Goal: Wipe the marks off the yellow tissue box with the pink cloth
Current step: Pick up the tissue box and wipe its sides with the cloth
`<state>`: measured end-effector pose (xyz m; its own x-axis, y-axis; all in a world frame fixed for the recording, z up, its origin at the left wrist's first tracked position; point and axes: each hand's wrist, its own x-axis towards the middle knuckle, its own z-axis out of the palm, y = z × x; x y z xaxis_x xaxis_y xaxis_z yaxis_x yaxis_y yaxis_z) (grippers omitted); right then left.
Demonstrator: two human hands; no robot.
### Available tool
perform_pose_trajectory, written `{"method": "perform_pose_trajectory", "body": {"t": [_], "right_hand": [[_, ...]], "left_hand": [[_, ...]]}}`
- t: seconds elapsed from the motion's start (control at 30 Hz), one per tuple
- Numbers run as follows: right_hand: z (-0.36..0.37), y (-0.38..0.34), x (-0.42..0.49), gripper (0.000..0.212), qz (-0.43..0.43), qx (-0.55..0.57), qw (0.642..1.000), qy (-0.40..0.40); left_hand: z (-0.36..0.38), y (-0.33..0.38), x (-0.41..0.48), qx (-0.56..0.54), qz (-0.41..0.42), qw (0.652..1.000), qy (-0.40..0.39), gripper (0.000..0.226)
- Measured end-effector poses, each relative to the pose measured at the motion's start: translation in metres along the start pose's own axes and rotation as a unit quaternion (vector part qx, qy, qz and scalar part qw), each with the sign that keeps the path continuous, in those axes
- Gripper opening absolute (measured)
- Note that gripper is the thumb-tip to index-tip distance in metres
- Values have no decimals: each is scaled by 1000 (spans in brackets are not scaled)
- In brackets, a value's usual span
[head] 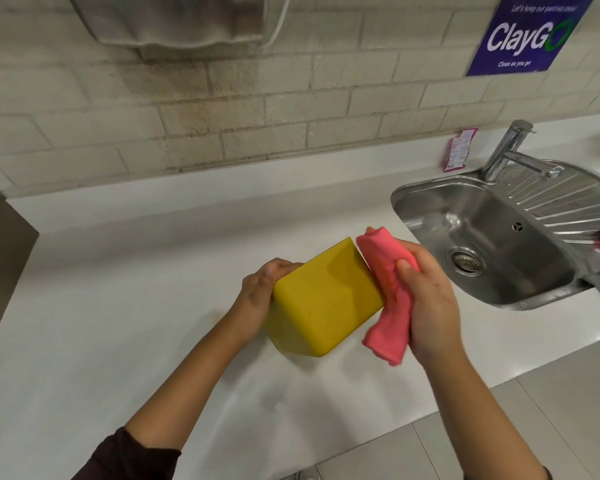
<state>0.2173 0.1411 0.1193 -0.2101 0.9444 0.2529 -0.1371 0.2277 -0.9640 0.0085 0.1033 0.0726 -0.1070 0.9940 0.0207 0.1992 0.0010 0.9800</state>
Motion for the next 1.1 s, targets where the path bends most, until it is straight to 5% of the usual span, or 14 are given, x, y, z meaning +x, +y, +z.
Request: {"method": "perform_pose_trajectory", "body": {"t": [0.33,0.8,0.87,0.93,1.0,1.1], "right_hand": [[49,7,-4,26,24,-22,999,-4],[22,13,-56,29,-40,-148,948,-280],[4,5,-60,24,41,-21,979,-199],[-18,11,-62,24,143,159,977,-11],[-38,26,-63,24,244,337,899,134],[-46,36,-60,50,357,430,807,190]], "left_hand": [[4,-5,-1,-8,-60,997,57,50],[4,-2,3,-15,5,999,40,67],[5,-1,1,2,17,999,27,69],[5,0,1,0,10,1000,19,68],[3,4,2,9,-6,1000,15,54],[-3,11,2,17,-30,999,-24,39]]}}
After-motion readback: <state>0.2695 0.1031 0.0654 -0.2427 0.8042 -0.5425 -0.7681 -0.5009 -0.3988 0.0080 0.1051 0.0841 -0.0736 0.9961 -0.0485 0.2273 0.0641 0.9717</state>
